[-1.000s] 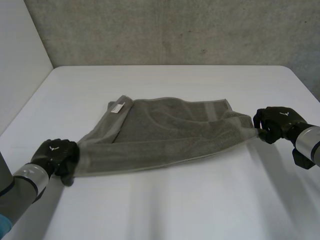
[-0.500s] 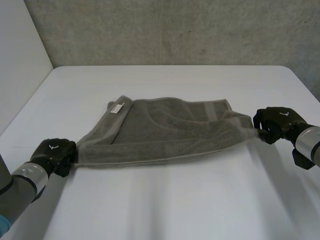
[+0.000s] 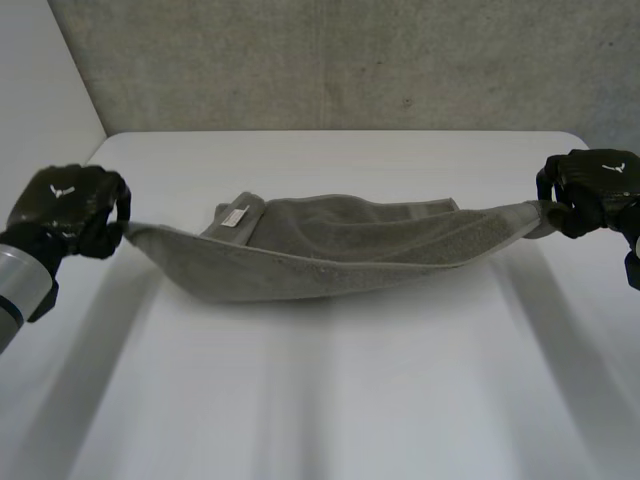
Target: Fold the towel.
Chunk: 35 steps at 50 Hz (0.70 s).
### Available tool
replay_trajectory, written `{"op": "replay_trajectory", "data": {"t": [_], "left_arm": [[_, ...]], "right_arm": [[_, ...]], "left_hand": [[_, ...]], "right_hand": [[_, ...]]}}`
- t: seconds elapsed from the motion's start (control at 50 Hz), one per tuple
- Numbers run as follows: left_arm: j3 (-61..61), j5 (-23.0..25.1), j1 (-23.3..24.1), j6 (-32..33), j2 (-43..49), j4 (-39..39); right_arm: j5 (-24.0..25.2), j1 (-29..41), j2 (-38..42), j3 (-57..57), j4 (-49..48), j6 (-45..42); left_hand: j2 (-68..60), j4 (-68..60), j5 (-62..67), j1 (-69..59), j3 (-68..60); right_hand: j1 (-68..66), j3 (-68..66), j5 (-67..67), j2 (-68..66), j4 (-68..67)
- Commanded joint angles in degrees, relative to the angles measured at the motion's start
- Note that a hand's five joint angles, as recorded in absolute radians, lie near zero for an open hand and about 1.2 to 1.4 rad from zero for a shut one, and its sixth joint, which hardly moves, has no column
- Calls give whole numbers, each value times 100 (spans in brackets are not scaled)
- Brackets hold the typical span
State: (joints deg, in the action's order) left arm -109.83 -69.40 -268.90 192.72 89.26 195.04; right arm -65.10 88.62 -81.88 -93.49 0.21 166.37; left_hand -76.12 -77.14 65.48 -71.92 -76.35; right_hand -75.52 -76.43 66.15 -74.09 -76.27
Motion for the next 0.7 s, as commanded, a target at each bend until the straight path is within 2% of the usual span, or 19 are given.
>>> {"op": "replay_trajectory", "data": {"t": [0.02,0.14,0.16,0.18,0.2,0.24,0.36,0.46,0.5,0.52,0.56,0.58,0.62,0.68,0.7], "left_arm": [[-3,49,-30,-226,-49,-114],[6,58,-31,-234,-155,-590],[49,84,-66,-243,-303,-781],[67,180,-179,-243,-478,-913],[67,181,-180,-243,-480,-915],[128,505,-504,-234,-612,-1037],[401,893,-690,-261,-524,-1117],[867,849,-664,-261,337,-1143],[1392,788,-463,-243,1002,-1292],[1394,788,-461,-243,1005,-1293],[2120,630,-112,-252,1722,-1354],[2124,629,-110,-252,1726,-1354],[3147,324,257,-270,2452,-1389],[3732,84,409,-296,2737,-1416],[4420,-159,548,-348,2954,-1433]], "right_arm": [[208,6,5,103,670,-156],[252,6,-12,305,1710,-1080],[252,-2,-38,340,2084,-1506],[226,-2,-91,375,2419,-1876],[226,-2,-91,376,2422,-1880],[182,41,-214,489,2877,-2352],[173,15,-118,833,3178,-2671],[94,85,427,1299,3187,-2926],[-159,242,873,1849,3161,-3083],[-161,244,875,1852,3161,-3084],[-545,733,1400,2482,3012,-3119],[-547,736,1403,2485,3011,-3119],[-845,1173,1936,3220,2557,-3128],[-952,1325,2132,3645,2220,-3119],[-1021,1420,2263,4124,1855,-3067]], "left_hand": [[-388,-286,452,-808,-365],[-388,-286,452,-808,-365],[-388,-286,452,-808,-365],[-388,-286,452,-808,-365],[-388,-286,452,-808,-365],[-388,-286,452,-808,-365],[-388,-286,452,-808,-365],[-388,-286,452,-808,-365],[-388,-286,452,-808,-365],[-388,-286,452,-808,-365],[-388,-286,452,-808,-365],[-388,-286,452,-808,-365],[-388,-286,452,-808,-365],[-388,-286,452,-808,-365],[-388,-286,452,-808,-365]], "right_hand": [[-448,-357,385,-591,-373],[-448,-357,385,-591,-373],[-448,-357,385,-591,-373],[-448,-357,385,-591,-373],[-448,-357,385,-591,-373],[-448,-357,385,-591,-373],[-448,-357,385,-591,-373],[-448,-357,385,-591,-373],[-448,-357,385,-591,-373],[-448,-357,385,-591,-373],[-448,-357,385,-591,-373],[-448,-357,385,-591,-373],[-448,-357,385,-591,-373],[-448,-357,385,-591,-373],[-448,-357,385,-591,-373]]}}
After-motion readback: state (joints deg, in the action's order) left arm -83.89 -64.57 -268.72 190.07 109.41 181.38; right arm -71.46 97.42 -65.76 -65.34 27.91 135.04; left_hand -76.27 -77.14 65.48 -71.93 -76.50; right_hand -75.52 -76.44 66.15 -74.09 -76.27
